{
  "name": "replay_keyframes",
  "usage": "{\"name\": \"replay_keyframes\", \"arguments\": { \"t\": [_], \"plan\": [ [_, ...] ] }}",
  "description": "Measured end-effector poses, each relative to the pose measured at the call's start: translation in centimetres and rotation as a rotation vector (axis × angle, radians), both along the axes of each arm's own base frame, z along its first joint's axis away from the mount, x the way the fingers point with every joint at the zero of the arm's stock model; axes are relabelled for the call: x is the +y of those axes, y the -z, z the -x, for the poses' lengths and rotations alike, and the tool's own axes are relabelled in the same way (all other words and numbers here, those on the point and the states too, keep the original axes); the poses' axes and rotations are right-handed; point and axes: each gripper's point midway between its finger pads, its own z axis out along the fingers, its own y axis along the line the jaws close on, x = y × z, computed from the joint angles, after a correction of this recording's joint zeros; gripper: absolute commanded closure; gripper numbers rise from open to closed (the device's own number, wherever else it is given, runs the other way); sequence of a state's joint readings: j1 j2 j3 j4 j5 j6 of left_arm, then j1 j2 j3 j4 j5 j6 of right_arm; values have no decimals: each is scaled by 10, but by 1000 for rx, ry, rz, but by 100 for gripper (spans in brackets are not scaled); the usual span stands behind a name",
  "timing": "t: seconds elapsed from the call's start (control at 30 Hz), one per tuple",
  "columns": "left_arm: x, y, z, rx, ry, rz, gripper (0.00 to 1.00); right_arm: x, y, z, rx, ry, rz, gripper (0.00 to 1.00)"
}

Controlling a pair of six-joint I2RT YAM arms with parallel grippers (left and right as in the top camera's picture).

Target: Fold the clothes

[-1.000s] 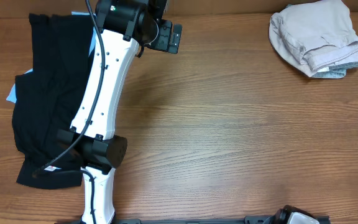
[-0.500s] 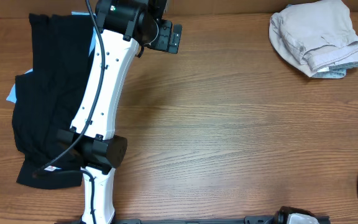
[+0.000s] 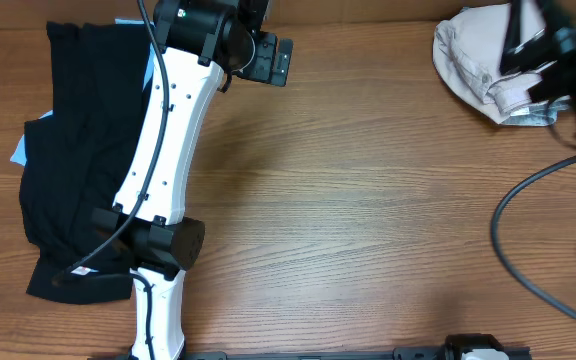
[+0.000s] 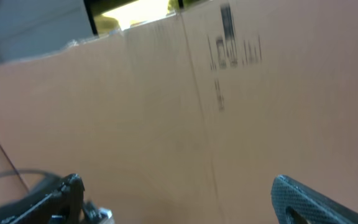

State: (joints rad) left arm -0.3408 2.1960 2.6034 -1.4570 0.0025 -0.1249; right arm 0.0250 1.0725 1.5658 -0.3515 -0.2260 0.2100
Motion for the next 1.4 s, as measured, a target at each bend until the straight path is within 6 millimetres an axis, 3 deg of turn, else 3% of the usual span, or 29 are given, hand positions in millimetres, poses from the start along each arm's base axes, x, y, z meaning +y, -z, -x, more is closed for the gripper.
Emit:
{"name": "replay_keyframes", "arguments": {
  "t": [0.37, 0.93, 1.4],
  "plan": [
    [0, 0, 0, 1, 0, 0, 0, -4, 112, 7, -7, 56, -21, 0],
    [0, 0, 0, 0, 0, 0, 0, -12, 266, 60, -46, 82, -32, 0],
    [0, 0, 0, 1, -1, 0, 0, -16, 328, 77, -28, 98, -34, 0]
  ]
}}
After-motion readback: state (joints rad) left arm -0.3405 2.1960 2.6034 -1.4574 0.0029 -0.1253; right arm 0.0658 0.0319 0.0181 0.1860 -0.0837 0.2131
